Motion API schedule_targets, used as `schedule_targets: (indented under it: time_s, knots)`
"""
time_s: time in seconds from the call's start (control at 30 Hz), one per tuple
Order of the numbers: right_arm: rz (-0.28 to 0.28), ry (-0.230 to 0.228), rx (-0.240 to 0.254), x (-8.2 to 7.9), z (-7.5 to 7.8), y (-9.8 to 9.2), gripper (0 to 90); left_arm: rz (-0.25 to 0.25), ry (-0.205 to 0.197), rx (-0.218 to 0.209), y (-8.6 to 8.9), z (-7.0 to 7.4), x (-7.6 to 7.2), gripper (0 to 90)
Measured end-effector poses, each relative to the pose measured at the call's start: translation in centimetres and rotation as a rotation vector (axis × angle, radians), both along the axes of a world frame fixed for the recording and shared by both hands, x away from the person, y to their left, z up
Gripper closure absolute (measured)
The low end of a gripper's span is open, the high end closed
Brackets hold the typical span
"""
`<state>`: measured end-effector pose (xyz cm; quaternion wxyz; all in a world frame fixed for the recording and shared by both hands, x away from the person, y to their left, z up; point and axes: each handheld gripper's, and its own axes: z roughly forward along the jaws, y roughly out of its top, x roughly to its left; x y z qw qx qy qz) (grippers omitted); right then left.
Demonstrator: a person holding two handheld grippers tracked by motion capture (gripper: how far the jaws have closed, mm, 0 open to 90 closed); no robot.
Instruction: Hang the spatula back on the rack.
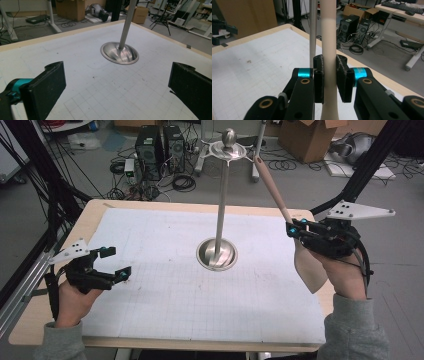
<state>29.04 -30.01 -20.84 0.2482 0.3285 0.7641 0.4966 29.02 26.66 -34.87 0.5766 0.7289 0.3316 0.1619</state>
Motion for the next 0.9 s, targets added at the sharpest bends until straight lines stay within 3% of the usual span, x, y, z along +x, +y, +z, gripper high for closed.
schedule_targets:
  time_s: [0.9]
  knots:
    - [0.022, 0.028, 0.03, 1.3, -0.8, 0.4, 78.7, 0.008, 0.002, 0.0, 0.4, 0.0, -0.3, 1.7]
